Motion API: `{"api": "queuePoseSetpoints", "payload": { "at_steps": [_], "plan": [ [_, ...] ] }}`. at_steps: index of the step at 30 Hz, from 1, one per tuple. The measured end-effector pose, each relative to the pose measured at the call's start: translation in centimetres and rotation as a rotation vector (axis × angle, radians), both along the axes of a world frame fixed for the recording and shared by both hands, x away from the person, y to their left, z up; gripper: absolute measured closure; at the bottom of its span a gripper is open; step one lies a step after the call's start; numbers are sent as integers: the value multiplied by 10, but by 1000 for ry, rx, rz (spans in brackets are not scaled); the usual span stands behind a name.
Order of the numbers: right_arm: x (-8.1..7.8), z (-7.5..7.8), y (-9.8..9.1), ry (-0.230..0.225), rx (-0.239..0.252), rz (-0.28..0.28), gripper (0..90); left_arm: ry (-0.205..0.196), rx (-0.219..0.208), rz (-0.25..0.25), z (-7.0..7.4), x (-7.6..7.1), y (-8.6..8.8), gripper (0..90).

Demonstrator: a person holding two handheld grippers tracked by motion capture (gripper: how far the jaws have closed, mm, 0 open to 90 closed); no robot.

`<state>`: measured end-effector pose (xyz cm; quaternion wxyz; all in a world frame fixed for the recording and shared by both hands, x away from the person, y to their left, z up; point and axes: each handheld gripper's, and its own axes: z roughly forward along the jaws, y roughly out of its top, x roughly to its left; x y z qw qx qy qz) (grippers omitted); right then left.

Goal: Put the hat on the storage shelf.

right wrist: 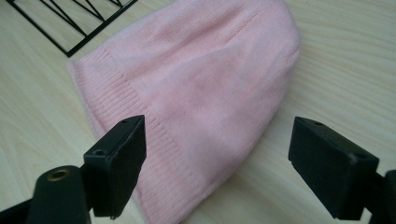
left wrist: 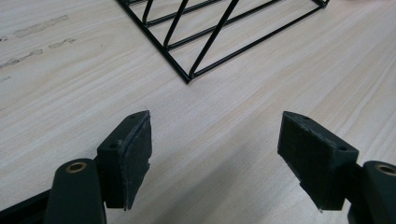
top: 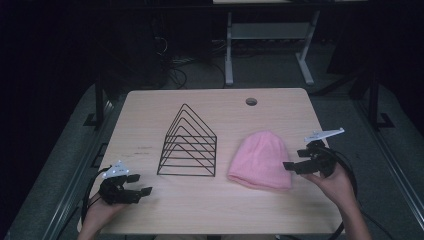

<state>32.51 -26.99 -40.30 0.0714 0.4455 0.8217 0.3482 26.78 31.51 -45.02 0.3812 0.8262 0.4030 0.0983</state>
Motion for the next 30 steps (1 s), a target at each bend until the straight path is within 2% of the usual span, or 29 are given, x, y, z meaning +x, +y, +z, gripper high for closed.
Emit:
{"api": "queuePoseSetpoints", "payload": {
  "at_steps": [7, 8, 10, 13, 14, 17, 20, 22, 25, 27, 30],
  "plan": [
    [20, 3, 7, 20, -21, 8, 182, -2, 9, -7, 0, 1, 0, 262],
    [28, 4, 10, 31, -31, 7, 181, 2, 3, -2, 0, 0, 0, 262],
    [34, 4, 12, 38, -39, 12, 181, -3, 2, -3, 0, 0, 0, 262],
    [41, 6, 14, 48, -35, 14, 179, -3, 3, -7, 0, 0, 0, 262],
    [48, 6, 15, 60, -38, 19, 179, -2, 5, -9, -1, 1, 0, 262],
    [54, 7, 18, 66, -46, 22, 179, -1, 10, -13, -1, 1, 0, 262],
    [67, 8, 19, 74, -53, 13, 179, 1, 18, -18, -1, 2, 1, 262],
    [69, 8, 19, 77, -53, 14, 179, 6, 18, -20, -1, 2, 1, 262],
    [81, 6, 20, 96, -77, 12, 182, 5, 17, -15, -2, 2, 1, 262],
    [85, 4, 21, 103, -67, 10, 192, 6, 9, -6, -2, 2, 1, 262],
    [90, 2, 23, 118, -72, 9, 191, 2, 18, -12, -1, 2, 2, 262]
  ]
}}
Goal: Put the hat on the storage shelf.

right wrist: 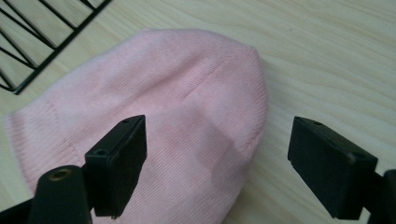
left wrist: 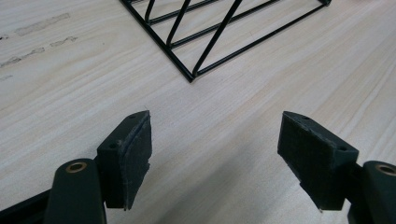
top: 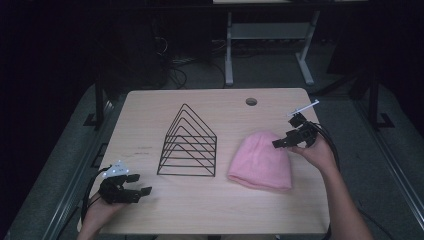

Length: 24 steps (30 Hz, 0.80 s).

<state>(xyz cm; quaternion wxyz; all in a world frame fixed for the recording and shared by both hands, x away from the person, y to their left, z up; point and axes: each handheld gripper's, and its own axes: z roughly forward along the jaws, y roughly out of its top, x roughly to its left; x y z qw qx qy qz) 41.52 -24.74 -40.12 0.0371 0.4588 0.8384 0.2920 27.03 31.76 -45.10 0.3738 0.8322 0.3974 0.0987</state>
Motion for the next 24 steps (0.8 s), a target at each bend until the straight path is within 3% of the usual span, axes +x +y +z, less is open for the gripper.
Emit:
{"api": "queuePoseSetpoints", "payload": {
  "at_steps": [10, 12, 16, 24],
  "plan": [
    [23, -13, 11, 49, -43, -12, 240, -1, -8, 6, 0, 1, 0, 262],
    [26, -16, 12, 49, -54, -9, 323, 0, -9, 7, -1, 1, 1, 262],
    [31, -23, 14, 62, -63, -16, 392, -2, -1, -5, -1, 1, 0, 263],
    [38, -35, 15, 103, -68, -31, 437, 3, -3, -3, -1, 2, 0, 263]
  ]
}}
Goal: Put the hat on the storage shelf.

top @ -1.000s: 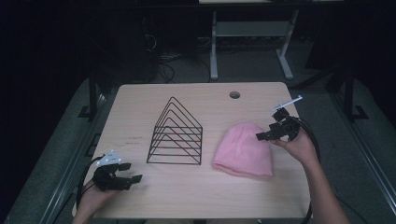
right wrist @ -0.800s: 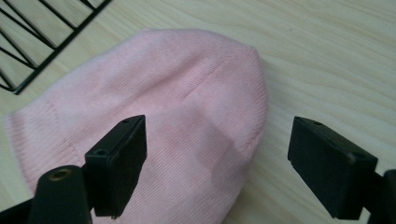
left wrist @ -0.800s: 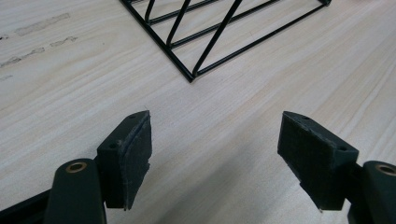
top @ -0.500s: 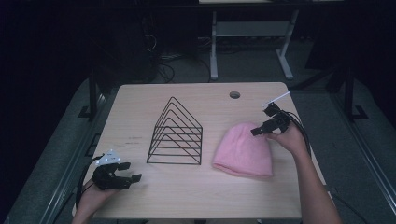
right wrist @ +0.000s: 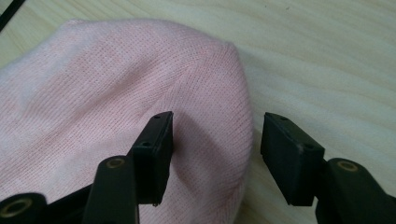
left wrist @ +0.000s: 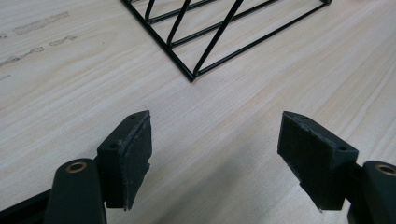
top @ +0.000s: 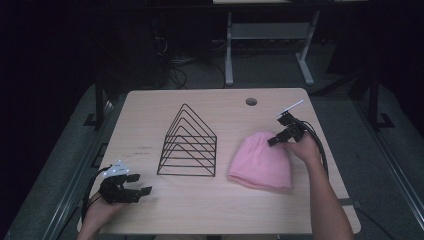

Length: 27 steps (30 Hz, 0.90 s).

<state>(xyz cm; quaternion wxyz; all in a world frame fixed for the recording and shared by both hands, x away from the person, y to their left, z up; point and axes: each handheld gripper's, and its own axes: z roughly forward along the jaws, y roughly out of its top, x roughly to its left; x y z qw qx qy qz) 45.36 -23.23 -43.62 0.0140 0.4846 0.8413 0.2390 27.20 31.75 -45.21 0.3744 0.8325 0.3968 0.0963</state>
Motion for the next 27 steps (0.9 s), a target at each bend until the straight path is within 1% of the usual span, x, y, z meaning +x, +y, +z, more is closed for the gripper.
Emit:
{"api": "queuePoseSetpoints", "payload": {
  "at_steps": [3, 5, 6, 7, 9, 13, 15, 16, 18, 19, 20, 21, 23, 24, 27],
  "plan": [
    [1, -3, 0, 20, 19, -13, 473, 1, 1, 0, 0, 0, 0, 263],
    [1, -5, 0, 25, 20, -13, 482, 2, -2, 1, 0, 0, 0, 263],
    [1, -6, 0, 30, 24, -16, 501, 2, 0, 1, 0, 0, 0, 263],
    [1, -10, -1, 43, 49, -19, 532, 1, 1, 1, 0, 0, 0, 263],
    [1, -12, -2, 51, 67, -17, 567, 2, 0, 0, 0, 0, 0, 263],
    [1, -13, -2, 65, 77, -19, 630, 2, -1, -1, 0, 0, -1, 263],
    [1, -13, -2, 66, 79, -18, 640, 2, -3, -1, 0, 0, -1, 263],
    [1, -13, -2, 72, 88, -20, 678, 7, -2, 0, 0, 0, -1, 263],
    [0, -12, -1, 73, 87, -21, 710, 5, -9, 6, -1, 0, -1, 263],
    [0, -12, -1, 71, 88, -19, 721, 5, -17, 13, -1, 0, -1, 263],
    [0, -11, -1, 69, 92, -19, 733, 8, -11, 13, -1, -1, 0, 263],
    [0, -11, -1, 67, 97, -22, 739, 8, -14, 15, -1, -1, 0, 263],
    [0, -10, -3, 74, 116, -22, 746, 8, -15, 14, -1, -1, 0, 263],
    [0, -9, -4, 79, 122, -22, 747, 12, -22, 15, -1, -1, -1, 263],
    [-1, -7, -5, 76, 118, -15, 752, 18, -18, 6, -2, -1, -2, 263]
  ]
}}
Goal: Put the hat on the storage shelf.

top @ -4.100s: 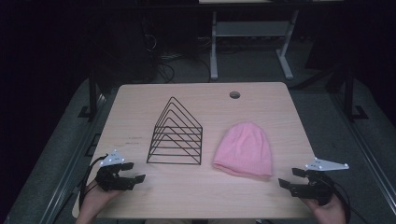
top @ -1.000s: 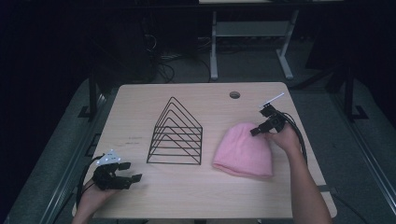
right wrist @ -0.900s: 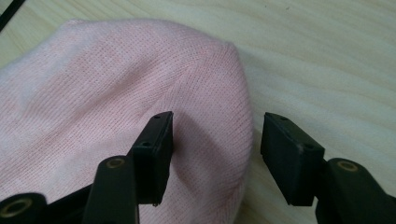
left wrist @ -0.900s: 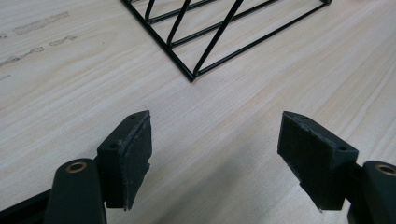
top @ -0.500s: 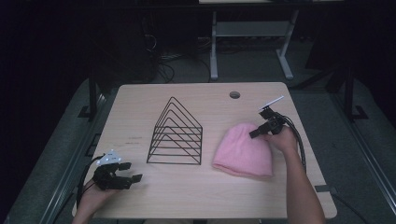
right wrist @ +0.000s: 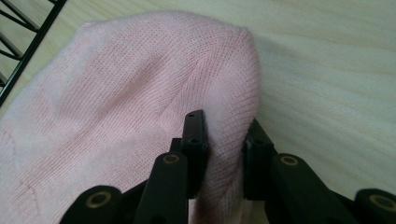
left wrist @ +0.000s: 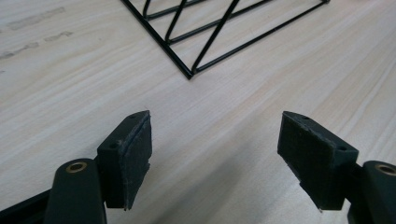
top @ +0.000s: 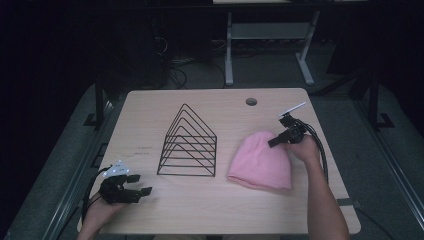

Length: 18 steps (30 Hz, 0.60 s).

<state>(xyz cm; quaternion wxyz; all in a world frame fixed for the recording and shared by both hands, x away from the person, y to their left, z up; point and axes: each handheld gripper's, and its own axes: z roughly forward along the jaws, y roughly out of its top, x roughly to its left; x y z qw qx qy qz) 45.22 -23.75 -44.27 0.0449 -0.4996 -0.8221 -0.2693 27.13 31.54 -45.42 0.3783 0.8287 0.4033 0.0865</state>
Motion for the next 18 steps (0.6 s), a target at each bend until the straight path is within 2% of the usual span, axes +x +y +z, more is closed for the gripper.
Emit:
{"api": "queuePoseSetpoints", "payload": {
  "at_steps": [2, 6, 8, 12, 18],
  "plan": [
    [-2, 5, -3, -4, 15, 5, 761, 4, 16, -11, 0, 1, -1, 263],
    [-7, 14, -6, -22, 59, 16, 764, 5, 16, -17, 2, 0, 0, 263],
    [-10, 20, -7, -30, 72, 34, 766, -3, 17, -21, 7, -2, 2, 263],
    [-19, 34, -7, -75, 114, 54, 771, -4, -4, -21, 13, -2, 5, 265],
    [-29, 56, -9, -121, 171, 71, 777, 17, -15, -80, 25, -2, -1, 265]
  ]
}}
